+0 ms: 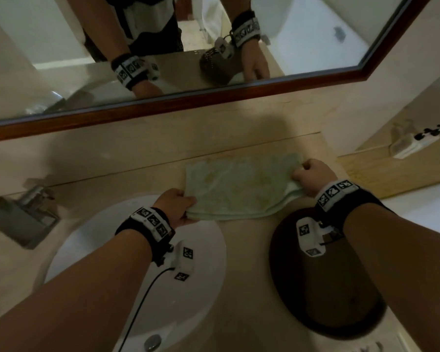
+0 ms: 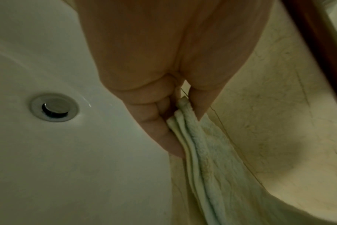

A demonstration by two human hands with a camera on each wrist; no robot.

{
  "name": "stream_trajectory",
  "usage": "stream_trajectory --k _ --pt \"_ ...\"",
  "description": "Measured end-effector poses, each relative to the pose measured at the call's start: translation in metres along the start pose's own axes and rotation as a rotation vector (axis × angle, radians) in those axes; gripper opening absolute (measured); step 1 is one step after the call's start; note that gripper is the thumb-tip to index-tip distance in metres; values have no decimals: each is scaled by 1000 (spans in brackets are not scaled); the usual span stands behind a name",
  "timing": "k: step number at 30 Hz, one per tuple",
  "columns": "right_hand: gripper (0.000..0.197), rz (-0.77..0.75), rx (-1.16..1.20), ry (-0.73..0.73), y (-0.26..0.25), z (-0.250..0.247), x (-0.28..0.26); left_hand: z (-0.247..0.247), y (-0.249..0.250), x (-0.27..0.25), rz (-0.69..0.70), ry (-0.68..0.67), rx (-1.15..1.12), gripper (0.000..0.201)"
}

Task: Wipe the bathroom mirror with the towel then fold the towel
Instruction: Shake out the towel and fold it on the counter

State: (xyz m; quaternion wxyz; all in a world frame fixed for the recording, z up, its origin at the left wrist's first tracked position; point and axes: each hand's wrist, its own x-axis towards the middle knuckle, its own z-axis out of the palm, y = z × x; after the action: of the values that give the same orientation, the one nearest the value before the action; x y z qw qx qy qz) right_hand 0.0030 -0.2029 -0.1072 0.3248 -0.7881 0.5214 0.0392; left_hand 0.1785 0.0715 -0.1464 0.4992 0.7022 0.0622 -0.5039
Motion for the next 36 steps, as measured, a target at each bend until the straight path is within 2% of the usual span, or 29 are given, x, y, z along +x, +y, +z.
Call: stream_trajectory --k 6,8,10,12,14,17,20,25,29,34,36 --pt "24 -294 64 58 -78 32 -42 -4 -2 -3 15 -37 -55 10" --pt "18 -375 96 -30 -103 57 -59 -4 -5 -2 -3 -25 -147 12" --pt "26 -399 78 -195 -119 79 -75 -6 -7 1 -23 -1 -258 36" --pt "36 -362 -27 -294 -122 94 -77 -9 -9 4 -45 6 -339 50" --pt "37 -294 -133 -237 -115 95 -66 -10 -9 4 -61 3 -340 46" --pt "41 -72 -159 -168 -94 88 -46 -11 -11 5 -55 -5 -246 35" --pt "48 100 -123 -272 -77 89 -40 -11 -14 7 -60 -10 -241 39" --pt "30 146 53 -401 -65 105 -38 -8 -15 4 -80 -12 -266 42" --pt "26 211 371 -463 -61 98 -41 -9 -8 -8 -38 -47 -284 37" --pt "10 324 673 -424 -74 71 -73 -11 7 -41 27 -78 -311 26" --pt "14 366 720 -394 -73 60 -89 -8 10 -56 44 -96 -324 22"
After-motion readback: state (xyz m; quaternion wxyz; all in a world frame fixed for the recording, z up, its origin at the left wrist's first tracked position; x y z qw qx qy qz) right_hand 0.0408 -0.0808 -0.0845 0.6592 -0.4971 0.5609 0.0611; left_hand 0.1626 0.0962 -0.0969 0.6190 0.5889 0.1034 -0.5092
